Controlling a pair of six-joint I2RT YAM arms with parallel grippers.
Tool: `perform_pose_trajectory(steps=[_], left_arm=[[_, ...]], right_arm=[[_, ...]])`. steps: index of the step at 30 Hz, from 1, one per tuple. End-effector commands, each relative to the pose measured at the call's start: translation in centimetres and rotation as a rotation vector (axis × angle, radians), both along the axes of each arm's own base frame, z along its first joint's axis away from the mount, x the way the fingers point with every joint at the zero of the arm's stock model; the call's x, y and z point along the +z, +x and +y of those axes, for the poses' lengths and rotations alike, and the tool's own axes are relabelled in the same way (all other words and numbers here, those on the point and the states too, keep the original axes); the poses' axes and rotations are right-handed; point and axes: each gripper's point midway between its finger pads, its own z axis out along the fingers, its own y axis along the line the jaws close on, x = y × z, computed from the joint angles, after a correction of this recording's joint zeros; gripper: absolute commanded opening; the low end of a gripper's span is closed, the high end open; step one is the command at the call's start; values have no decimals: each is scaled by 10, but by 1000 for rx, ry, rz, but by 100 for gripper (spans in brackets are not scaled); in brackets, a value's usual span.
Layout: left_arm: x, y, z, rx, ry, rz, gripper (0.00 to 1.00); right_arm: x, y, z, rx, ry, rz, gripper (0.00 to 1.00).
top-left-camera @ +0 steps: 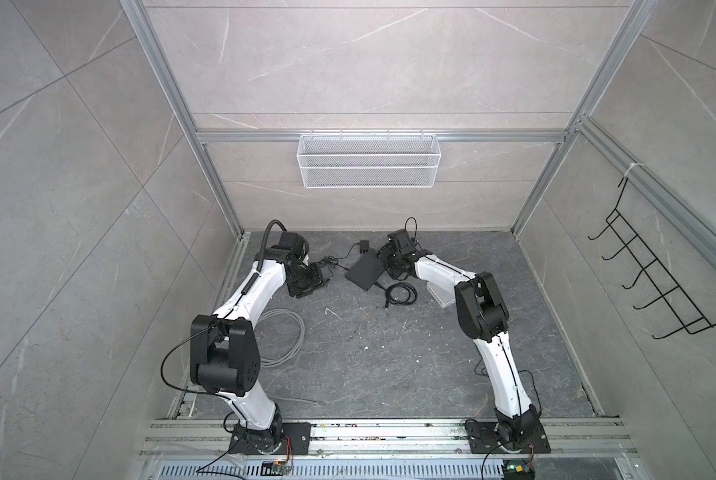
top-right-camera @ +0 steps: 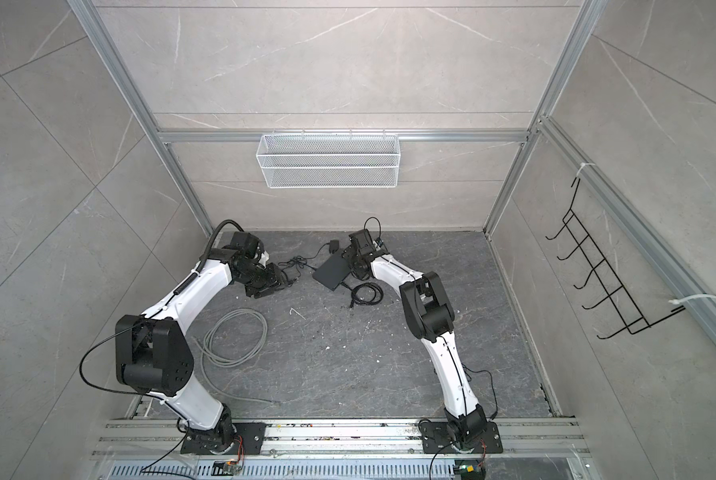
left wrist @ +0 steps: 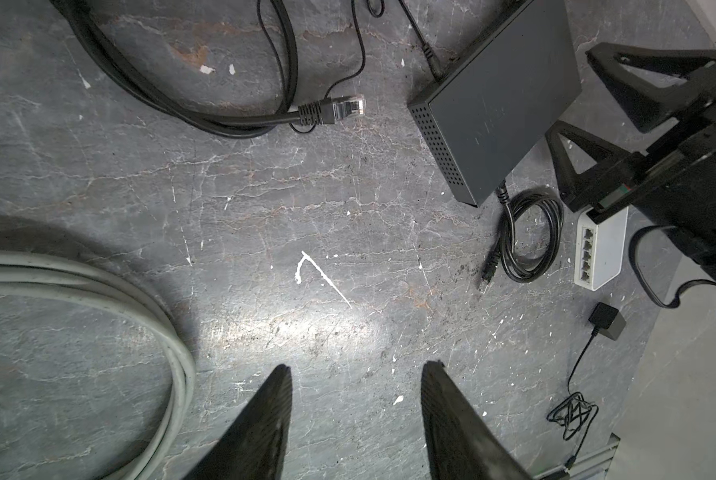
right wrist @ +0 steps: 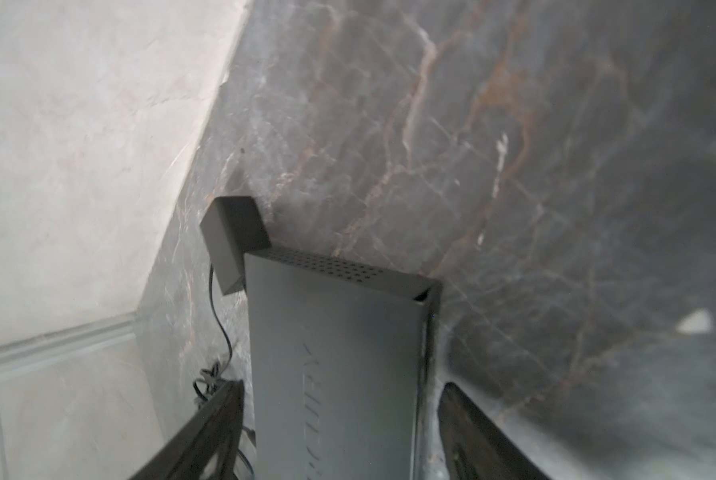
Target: Insert the plug into the switch port
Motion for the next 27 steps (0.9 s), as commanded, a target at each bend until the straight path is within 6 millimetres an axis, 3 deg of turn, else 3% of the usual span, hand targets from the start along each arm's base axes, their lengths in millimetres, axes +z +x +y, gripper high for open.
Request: perform_pose_trajectory(steps=[1,3,8,10,12,17,22,27], left_arm=[[-4,6,1,-6,17,-20,53],[-4,8,0,-11,22,-27,53],[1,10,-20,-97,61,-62,53],[-1,8,-31,-130,66,-59,53],[-6,6,-43,-162,62,-52,53],[-13,-14,-70,-226,47,-29,53],[-21,-24,-74,-222,29,-9,53],[-15,-22,-71,-239,55,-21,53]], right_arm=[[75,-13,-10,220,-113,-124,79],[84,-24,-38,282,-207,-92,82],[87,-57,-142,336,-417,56,89],[78,-66,-177,363,-436,116,89],[62,-69,-193,430,-419,163,89],[21,-67,-215,593,-522,289,87],[0,-63,-201,739,-486,280,85],[-19,-78,-185,866,-444,359,82]])
